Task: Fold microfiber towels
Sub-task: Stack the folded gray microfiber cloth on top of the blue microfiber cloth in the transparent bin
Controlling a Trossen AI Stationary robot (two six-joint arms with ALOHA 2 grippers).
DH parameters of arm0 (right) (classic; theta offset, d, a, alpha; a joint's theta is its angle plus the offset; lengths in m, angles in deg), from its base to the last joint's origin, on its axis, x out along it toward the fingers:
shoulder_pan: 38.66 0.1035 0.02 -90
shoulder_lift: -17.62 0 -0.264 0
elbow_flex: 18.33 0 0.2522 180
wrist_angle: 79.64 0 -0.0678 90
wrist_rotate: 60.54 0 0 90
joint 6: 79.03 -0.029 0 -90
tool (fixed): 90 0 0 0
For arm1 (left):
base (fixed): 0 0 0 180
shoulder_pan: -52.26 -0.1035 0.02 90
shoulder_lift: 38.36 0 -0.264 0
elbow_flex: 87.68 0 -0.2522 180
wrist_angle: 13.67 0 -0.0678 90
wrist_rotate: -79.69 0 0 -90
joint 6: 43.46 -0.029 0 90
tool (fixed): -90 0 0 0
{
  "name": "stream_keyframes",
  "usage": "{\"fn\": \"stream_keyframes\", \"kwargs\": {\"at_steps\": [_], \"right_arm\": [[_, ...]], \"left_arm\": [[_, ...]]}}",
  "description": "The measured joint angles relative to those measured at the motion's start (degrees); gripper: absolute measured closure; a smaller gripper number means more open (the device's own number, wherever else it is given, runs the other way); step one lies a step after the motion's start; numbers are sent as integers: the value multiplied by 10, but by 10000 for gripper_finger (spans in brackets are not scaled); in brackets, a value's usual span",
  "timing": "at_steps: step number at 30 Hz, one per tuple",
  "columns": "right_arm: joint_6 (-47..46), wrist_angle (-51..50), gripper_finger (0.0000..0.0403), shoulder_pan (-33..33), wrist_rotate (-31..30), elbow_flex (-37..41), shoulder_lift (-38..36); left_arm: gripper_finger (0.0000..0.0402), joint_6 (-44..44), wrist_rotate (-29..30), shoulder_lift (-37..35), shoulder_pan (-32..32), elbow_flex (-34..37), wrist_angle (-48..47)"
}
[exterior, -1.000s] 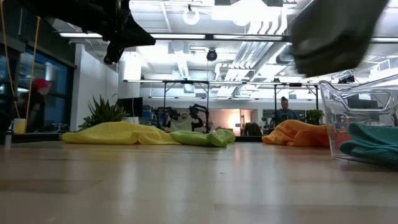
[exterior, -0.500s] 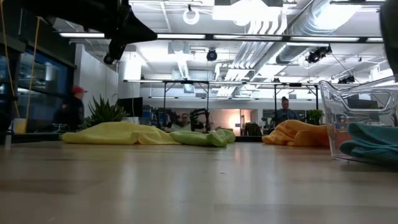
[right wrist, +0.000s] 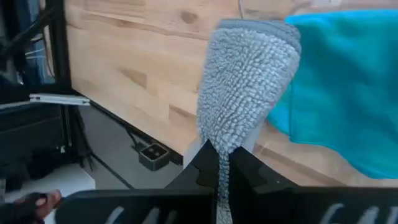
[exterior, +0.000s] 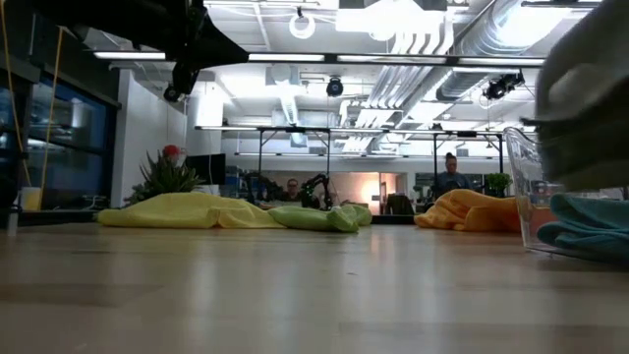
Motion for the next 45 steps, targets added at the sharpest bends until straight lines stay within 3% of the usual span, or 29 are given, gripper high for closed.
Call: {"fn": "stream_keyframes", "kwargs": {"at_steps": [6,19,22,27,31,35,45], "right_arm": [[-7,-4,403,-23,77,34,19],[-17,-123,403,-31,154,13,-6],[-16,-145,403,-31,155,4,-14],[-15,-85,403,-36,147,23,-9],[6,-3,403,-40,78,27,-9],[0,-1,403,-38,44,30,-8],[-17,29,403,-42,128,120,-6]], "left_arm": [[401,17,-2,0,0,0,0],[402,20,-3,0,0,0,0],[401,20,-3,0,0,0,0],[401,20,-3,0,0,0,0],[401,20,-3,0,0,0,0],[401,20,0,0,0,0,0],[401,20,-1,0,0,0,0]]}}
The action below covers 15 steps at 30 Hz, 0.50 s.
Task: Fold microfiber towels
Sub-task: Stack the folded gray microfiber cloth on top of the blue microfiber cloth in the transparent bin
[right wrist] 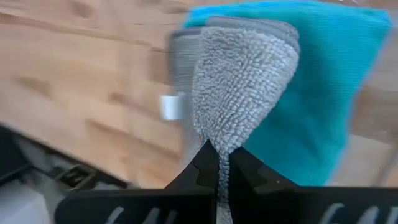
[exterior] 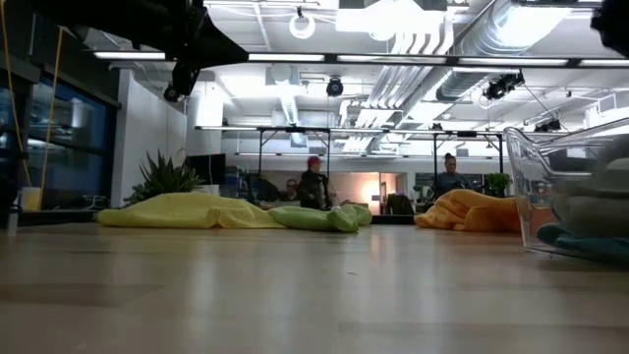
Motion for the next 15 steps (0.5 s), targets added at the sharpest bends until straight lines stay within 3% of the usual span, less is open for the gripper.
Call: {"fn": "stream_keyframes", "kwargs": {"at_steps": [10,15], "right_arm": [[-6,-27,400,-24,48,29,0],[-12,-48,353,-29,77,29,0]], "left_arm": [[401,0,5,0,0,0,0],[402,0,5,0,0,0,0]]}}
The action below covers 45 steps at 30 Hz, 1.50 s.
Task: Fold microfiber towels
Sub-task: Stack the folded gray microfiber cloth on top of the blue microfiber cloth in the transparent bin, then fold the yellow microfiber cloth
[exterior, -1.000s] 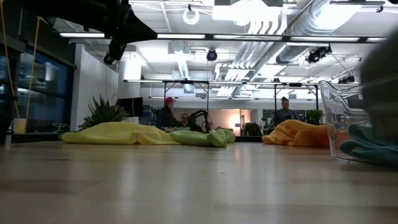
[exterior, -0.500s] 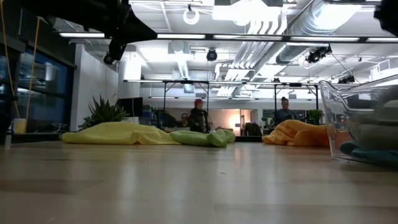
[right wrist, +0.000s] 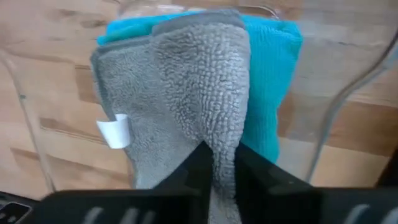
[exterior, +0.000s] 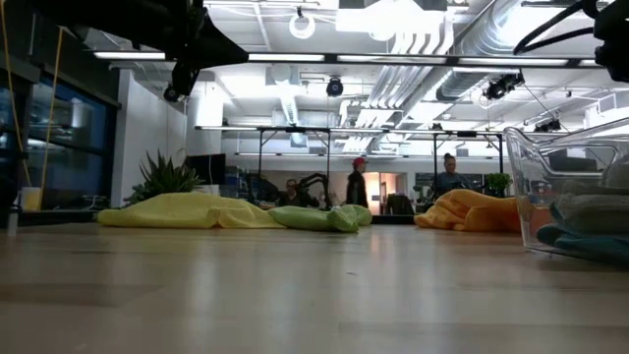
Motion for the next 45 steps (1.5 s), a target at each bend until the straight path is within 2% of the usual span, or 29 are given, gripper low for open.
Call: {"fn": "stream_keyframes", "kwargs": {"at_steps": [7,11,16,20,23,28,31,33,36,39,42,45], "right_arm": [[20,-8,224,1,32,0,-7],[27,-66,171,2,25,-26,-26],[64,-165,156,2,-14,-94,-42],[126,-153,155,-4,-121,-144,-57],[173,-116,155,-44,-182,-152,-67],[316,-11,155,-150,-235,-105,-75],[407,106,155,-229,-236,-42,-83],[475,229,155,-282,-219,12,-87],[566,473,155,-359,-172,95,-83],[630,689,155,-426,-129,147,-64],[714,797,155,-474,-92,150,-52],[811,806,155,-502,-59,122,-50]], "left_arm": [[401,-20,1,0,0,0,0],[402,-20,1,0,0,0,0],[401,-20,1,0,0,0,0],[402,-33,1,0,0,0,0],[402,-32,0,0,0,0,0],[401,-27,-7,0,0,0,12],[401,-21,-27,0,0,0,42],[401,-24,-41,0,0,0,73],[402,-25,-57,0,0,0,129],[402,-36,-68,0,0,0,181],[401,-51,-72,0,1,-4,201],[402,-66,-72,0,4,-25,185]]}}
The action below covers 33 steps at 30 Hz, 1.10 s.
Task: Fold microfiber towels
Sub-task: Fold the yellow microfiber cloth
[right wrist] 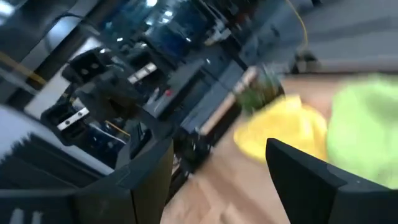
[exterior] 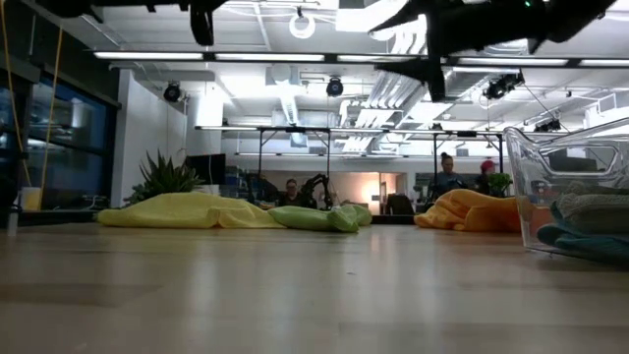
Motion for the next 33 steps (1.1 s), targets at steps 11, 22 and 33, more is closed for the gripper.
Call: {"fn": "stream_keyframes", "kwargs": {"at_steps": [11,22,33], "right_arm": [[192,-7,155,-17,16,-51,0],[207,-29,155,-17,16,-52,0],[204,-30,155,-17,9,-52,0]], "left_arm": [[402,-89,12,0,21,-57,-130],[399,-100,44,0,21,-57,-130],[296,-65,193,41,-10,-167,-416]]}}
